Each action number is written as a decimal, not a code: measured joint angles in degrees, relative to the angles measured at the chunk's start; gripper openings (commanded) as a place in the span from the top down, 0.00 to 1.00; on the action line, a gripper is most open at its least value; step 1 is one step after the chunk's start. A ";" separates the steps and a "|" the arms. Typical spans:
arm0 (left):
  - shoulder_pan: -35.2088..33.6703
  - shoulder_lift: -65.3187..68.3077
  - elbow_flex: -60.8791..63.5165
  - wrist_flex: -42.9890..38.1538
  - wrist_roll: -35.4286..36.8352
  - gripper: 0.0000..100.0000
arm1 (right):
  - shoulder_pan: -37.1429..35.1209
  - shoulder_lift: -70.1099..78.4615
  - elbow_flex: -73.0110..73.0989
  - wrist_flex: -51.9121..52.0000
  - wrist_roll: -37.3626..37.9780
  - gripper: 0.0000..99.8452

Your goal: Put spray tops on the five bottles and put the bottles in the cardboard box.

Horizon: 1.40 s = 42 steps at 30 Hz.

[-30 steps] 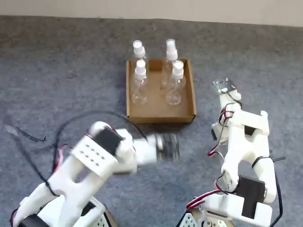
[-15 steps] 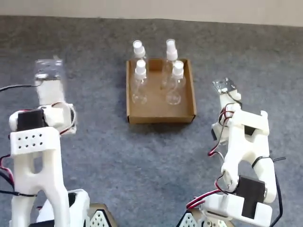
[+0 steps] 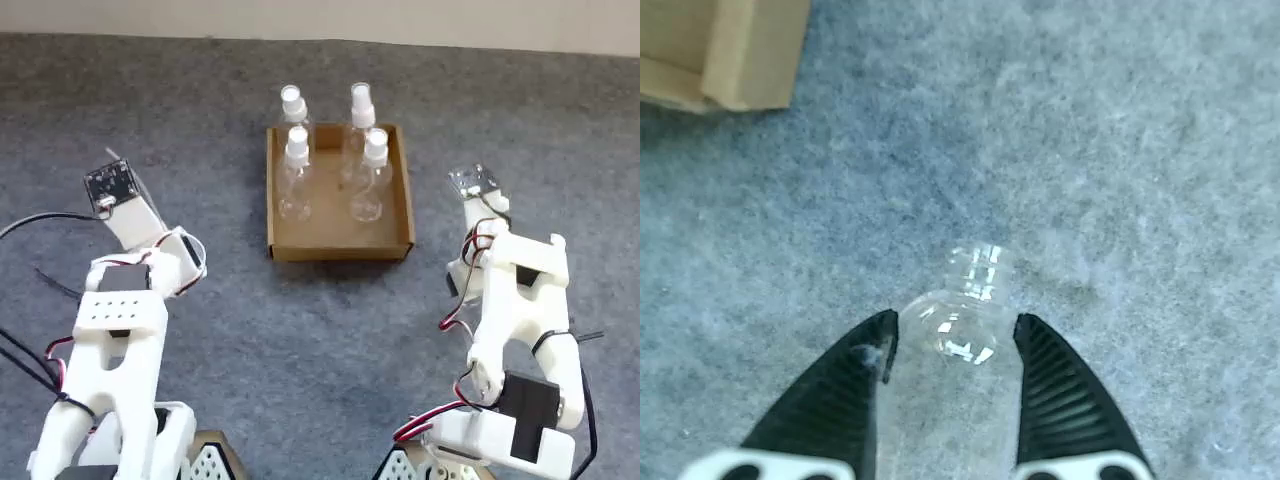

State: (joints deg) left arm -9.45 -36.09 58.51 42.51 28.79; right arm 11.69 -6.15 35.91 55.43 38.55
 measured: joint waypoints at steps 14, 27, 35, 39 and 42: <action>0.53 0.00 2.11 -1.14 2.90 0.94 | 0.00 0.00 0.00 0.00 0.00 0.99; 4.84 0.00 2.11 -1.14 2.99 0.80 | 0.00 0.00 0.00 -0.18 0.00 0.99; 5.36 0.00 2.11 -1.14 2.99 0.80 | 0.00 0.00 0.00 -0.18 0.00 0.99; 5.27 0.00 2.11 -1.14 -3.69 0.80 | 0.00 0.00 0.00 -0.18 0.00 0.99; 5.27 0.35 0.00 -0.88 -18.73 0.80 | 0.00 0.00 0.00 -0.18 0.00 0.99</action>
State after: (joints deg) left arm -4.18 -35.74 58.51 41.63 10.07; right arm 11.69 -6.15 35.91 55.25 38.55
